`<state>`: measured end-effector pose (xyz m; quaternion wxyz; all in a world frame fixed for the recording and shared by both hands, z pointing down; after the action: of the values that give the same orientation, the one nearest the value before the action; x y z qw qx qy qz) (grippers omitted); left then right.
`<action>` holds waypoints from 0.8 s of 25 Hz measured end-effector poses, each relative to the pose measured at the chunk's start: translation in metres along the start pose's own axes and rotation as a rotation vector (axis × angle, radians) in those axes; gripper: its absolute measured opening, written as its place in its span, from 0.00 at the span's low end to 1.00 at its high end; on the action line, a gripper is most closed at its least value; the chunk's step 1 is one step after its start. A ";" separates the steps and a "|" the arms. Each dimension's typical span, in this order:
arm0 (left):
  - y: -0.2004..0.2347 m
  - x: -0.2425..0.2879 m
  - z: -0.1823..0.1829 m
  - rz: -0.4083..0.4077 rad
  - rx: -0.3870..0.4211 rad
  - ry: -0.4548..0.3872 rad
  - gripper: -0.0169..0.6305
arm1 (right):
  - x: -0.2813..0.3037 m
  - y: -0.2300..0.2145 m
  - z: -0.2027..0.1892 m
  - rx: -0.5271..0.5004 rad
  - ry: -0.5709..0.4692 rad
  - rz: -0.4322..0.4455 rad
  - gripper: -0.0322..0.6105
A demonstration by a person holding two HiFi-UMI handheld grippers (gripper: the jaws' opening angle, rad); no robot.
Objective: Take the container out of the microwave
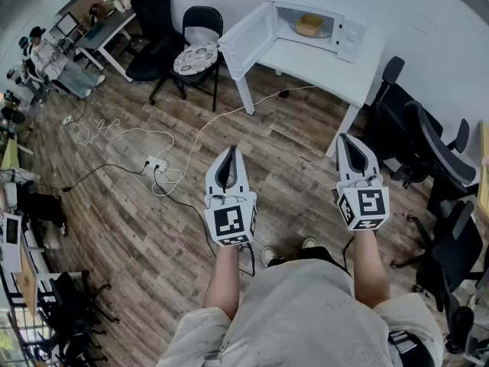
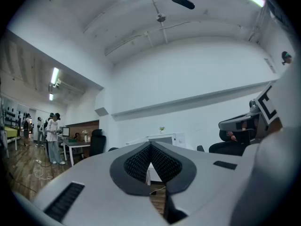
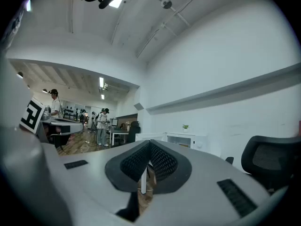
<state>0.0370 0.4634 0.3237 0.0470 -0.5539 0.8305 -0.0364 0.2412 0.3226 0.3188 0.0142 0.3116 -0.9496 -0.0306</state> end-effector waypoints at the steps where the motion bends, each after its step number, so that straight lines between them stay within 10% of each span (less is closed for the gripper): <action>1: -0.001 0.001 0.001 -0.001 0.001 -0.001 0.04 | 0.000 -0.001 0.001 0.012 -0.004 0.001 0.07; 20: -0.041 0.013 0.007 -0.016 0.004 -0.003 0.04 | -0.008 -0.028 -0.006 0.038 -0.016 0.019 0.07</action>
<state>0.0705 0.4353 0.3205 0.0492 -0.5606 0.8258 -0.0377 0.2645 0.3050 0.3228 0.0008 0.3026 -0.9530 -0.0149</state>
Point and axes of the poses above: the fingertips, and each gripper's own axes: x forward along the fingers, y to its left, z out of its top, the point moved 2 cm from there along -x, backward along the fingers, and after that the axes turned 2 degrees about z, right-handed, at the moved point
